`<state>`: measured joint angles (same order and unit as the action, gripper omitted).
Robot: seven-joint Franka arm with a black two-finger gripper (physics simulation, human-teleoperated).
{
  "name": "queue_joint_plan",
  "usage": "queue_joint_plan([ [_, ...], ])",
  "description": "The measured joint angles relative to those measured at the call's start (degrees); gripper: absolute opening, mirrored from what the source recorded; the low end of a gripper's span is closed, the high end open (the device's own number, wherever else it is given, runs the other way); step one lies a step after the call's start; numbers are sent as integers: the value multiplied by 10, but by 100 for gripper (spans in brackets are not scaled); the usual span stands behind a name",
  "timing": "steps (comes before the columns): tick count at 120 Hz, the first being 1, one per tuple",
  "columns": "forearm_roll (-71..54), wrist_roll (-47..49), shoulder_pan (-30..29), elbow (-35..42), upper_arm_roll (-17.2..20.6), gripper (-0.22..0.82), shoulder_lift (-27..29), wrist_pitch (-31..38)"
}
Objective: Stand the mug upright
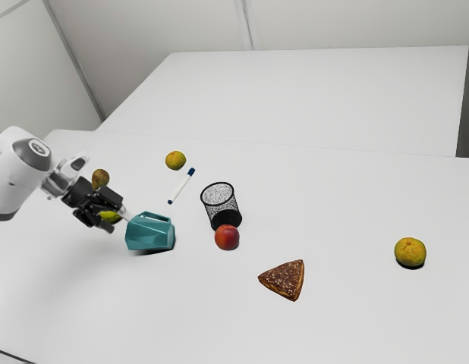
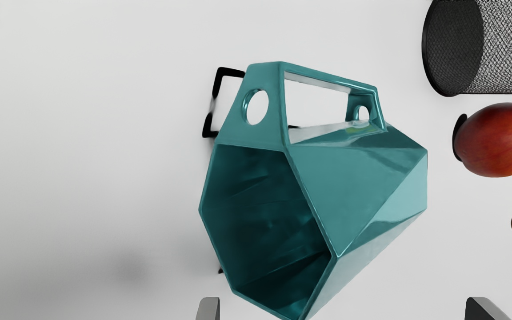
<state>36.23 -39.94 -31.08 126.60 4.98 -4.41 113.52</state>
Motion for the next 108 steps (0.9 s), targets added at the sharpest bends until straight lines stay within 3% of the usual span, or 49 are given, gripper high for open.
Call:
queue_joint_plan([
  [59, 76, -116, 0, -2, 3, 59, -39, -64],
  [69, 86, -131, 0, -3, 4, 49, -46, -67],
  [96, 96, -162, 3, -6, 7, 8, -44, -72],
  [108, 97, -173, 7, -7, 7, -3, -44, -72],
])
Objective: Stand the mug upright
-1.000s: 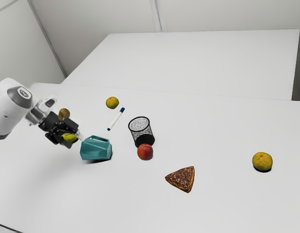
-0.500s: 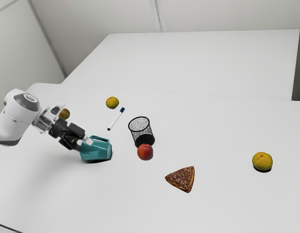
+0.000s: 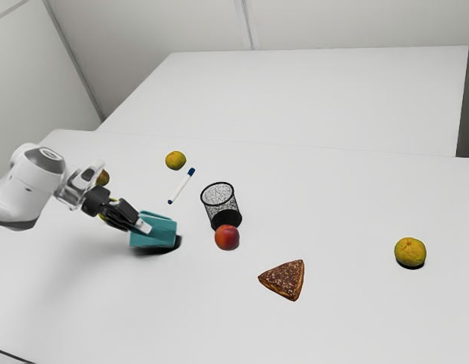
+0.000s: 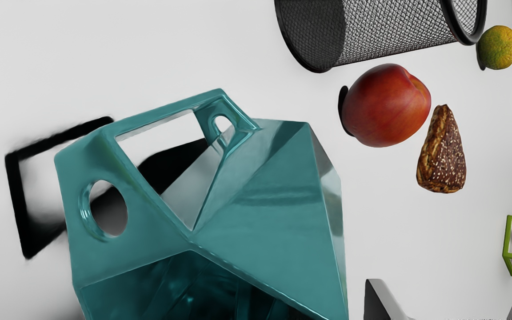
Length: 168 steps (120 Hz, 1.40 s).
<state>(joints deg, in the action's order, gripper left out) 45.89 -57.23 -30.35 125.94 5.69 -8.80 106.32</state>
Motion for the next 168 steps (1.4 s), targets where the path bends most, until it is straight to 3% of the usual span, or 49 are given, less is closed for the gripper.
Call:
queue_joint_plan([
  [31, -15, -17, 0, 0, 35, -15, 35, 21],
  [49, -82, -7, -2, 6, 77, -17, 69, 50],
  [86, -270, 82, 1, 36, 173, -18, 116, 126],
  [123, -352, 181, -4, 66, 260, -18, 158, 174],
  [168, -382, 267, -4, 81, 299, -18, 160, 204],
])
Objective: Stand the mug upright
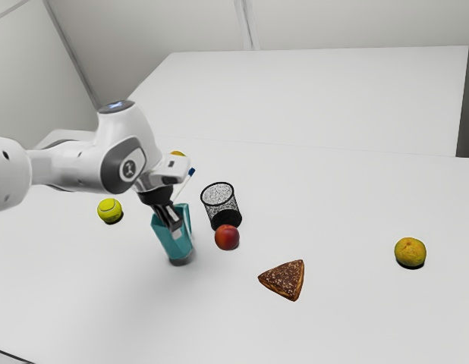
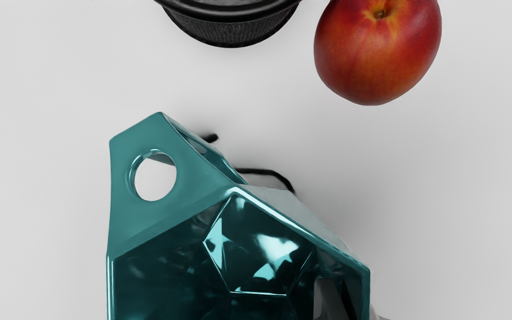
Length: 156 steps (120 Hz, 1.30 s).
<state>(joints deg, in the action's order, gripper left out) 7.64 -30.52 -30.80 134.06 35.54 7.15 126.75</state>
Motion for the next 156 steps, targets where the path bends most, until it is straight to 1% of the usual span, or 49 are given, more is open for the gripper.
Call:
queue_joint_plan([
  [45, -23, 57, 5, 15, 24, -18, -12, 48],
  [50, -22, 61, 6, 15, 26, -14, -13, 50],
  [57, -22, 67, 6, 16, 27, -7, -14, 52],
  [77, -21, 79, 5, 16, 28, 22, -14, 56],
  [89, -21, 85, 5, 14, 30, 35, -1, 54],
  [97, -20, 88, 5, 5, 31, 42, 16, 45],
  [110, -19, 92, 5, -33, 30, 49, 41, 17],
  [123, -13, 99, -7, -83, 21, 54, 47, -24],
  [136, -13, 127, -20, -177, 19, 56, 24, -91],
  [149, -13, 154, -36, -251, 17, 58, 4, -151],
  [153, -14, 162, -27, -278, 0, 58, -5, -170],
  [156, -14, 167, 4, -298, -36, 59, -10, -185],
])
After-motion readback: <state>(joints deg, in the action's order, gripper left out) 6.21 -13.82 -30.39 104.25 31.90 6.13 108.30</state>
